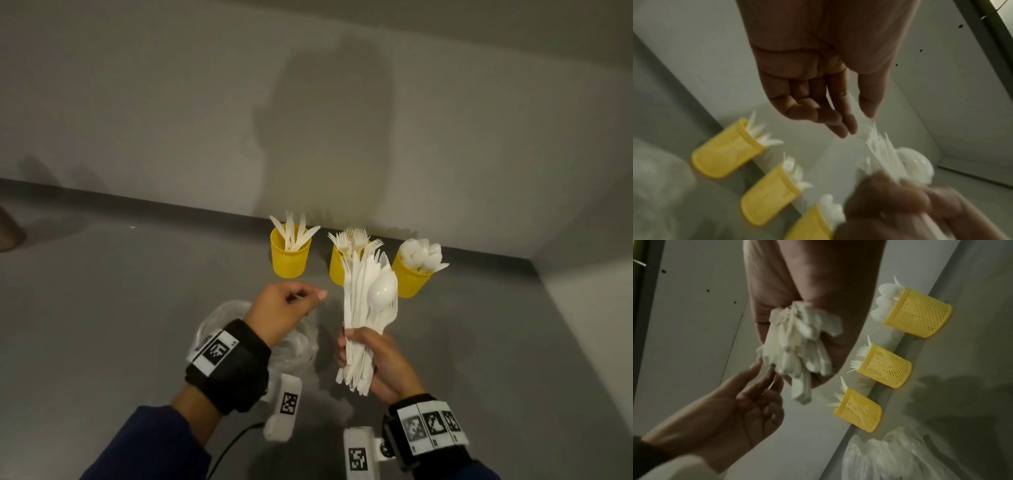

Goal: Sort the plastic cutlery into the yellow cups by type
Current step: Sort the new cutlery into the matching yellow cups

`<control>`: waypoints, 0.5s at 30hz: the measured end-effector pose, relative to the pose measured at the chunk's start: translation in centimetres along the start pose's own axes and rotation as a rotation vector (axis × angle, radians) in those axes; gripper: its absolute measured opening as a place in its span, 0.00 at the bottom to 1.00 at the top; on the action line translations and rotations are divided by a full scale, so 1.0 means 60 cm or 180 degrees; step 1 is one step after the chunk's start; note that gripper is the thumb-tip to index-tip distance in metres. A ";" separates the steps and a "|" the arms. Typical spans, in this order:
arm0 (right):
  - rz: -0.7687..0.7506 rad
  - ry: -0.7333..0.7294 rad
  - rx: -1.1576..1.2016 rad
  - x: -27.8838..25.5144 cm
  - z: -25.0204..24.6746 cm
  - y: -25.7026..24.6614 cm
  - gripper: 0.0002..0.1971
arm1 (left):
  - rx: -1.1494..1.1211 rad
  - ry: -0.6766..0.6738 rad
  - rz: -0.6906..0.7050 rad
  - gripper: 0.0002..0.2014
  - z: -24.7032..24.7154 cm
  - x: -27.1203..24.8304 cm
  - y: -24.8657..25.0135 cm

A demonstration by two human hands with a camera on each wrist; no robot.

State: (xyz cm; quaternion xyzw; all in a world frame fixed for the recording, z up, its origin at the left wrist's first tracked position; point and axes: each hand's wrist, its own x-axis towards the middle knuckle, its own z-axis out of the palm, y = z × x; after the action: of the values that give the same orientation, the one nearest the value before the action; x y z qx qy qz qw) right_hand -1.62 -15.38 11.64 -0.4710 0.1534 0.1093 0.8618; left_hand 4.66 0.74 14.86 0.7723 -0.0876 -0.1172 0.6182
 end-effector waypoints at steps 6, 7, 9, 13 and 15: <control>0.0050 -0.0253 0.0018 -0.005 -0.036 -0.023 0.19 | -0.0602 -0.0421 -0.0173 0.02 0.097 0.021 0.015; 0.0056 -0.0268 0.0043 -0.006 -0.043 -0.026 0.19 | -0.0656 -0.0424 -0.0198 0.01 0.104 0.025 0.015; 0.0055 -0.0243 0.0083 -0.006 -0.056 -0.033 0.19 | -0.0725 -0.0410 -0.0254 0.03 0.115 0.030 0.016; 0.0007 -0.0006 0.0141 0.001 -0.080 -0.051 0.17 | -0.0945 -0.0228 -0.0440 0.07 0.125 0.052 0.027; -0.0057 0.0084 0.0213 0.006 -0.089 -0.064 0.12 | -0.1091 0.0025 -0.0451 0.06 0.123 0.072 0.036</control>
State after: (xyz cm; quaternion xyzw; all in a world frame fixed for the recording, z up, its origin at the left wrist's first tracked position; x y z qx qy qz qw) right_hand -0.85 -21.94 11.76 -0.4446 0.1640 0.0902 0.8759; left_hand 6.71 -7.85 15.10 0.6603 -0.0094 -0.1706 0.7313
